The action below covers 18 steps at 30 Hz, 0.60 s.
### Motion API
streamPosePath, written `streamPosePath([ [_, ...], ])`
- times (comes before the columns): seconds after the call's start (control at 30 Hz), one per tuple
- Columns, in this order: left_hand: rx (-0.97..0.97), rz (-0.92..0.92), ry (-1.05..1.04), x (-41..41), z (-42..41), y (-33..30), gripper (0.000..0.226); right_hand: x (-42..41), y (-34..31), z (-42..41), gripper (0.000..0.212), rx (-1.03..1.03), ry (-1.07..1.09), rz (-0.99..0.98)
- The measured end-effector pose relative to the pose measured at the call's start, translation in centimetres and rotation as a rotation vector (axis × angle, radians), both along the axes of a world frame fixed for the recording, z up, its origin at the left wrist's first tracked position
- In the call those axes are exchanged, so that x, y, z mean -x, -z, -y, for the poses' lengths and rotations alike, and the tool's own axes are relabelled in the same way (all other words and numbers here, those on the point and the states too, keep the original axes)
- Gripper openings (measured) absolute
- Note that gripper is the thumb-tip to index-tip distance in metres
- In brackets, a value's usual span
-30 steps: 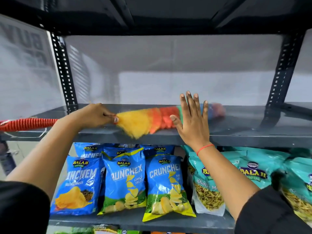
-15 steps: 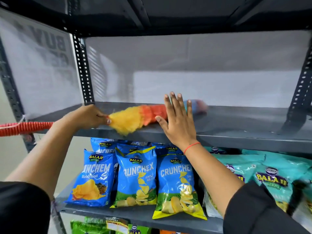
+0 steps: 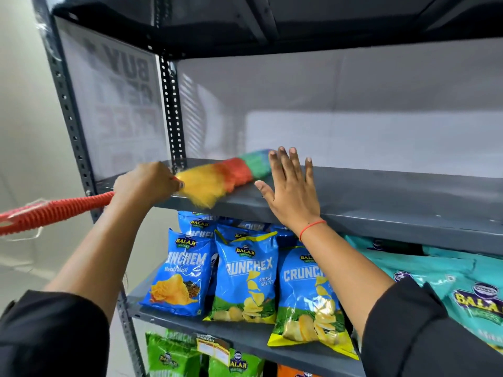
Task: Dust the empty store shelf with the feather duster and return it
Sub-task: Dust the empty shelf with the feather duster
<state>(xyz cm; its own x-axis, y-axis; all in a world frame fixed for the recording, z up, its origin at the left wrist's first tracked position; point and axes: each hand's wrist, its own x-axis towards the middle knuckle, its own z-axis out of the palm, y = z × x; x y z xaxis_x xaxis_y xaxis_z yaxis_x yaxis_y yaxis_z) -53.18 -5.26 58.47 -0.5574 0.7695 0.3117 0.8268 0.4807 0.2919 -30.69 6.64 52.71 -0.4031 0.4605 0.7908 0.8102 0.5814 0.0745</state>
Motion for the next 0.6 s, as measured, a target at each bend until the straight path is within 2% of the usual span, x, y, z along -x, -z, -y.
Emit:
streamPosePath([
  [0.07,-0.105,0.051,-0.063,0.7,0.1,-0.2,0.04,0.1,-0.1,-0.1,0.07,0.002,0.015,0.004],
  [0.13,-0.171,0.194,0.0,1.1,0.2,-0.6,0.034,0.5,-0.2,0.1,0.069,0.008,-0.013,-0.016],
  [0.23,-0.092,0.261,0.034,1.3,0.4,-0.2,0.046,1.9,-0.2,0.4,0.069,0.007,-0.093,-0.008],
  [0.37,0.036,0.214,-0.089,2.8,0.6,0.5,0.037,4.2,0.1,0.6,0.069,0.019,-0.13,0.067],
  [0.5,-0.095,-0.036,-0.282,4.4,1.1,-0.4,0.039,5.5,0.0,0.3,0.069,0.035,-0.081,0.057],
  [0.6,-0.118,0.002,-0.234,5.3,1.6,-0.8,0.034,6.9,-0.2,0.6,0.069,0.041,-0.13,0.038],
])
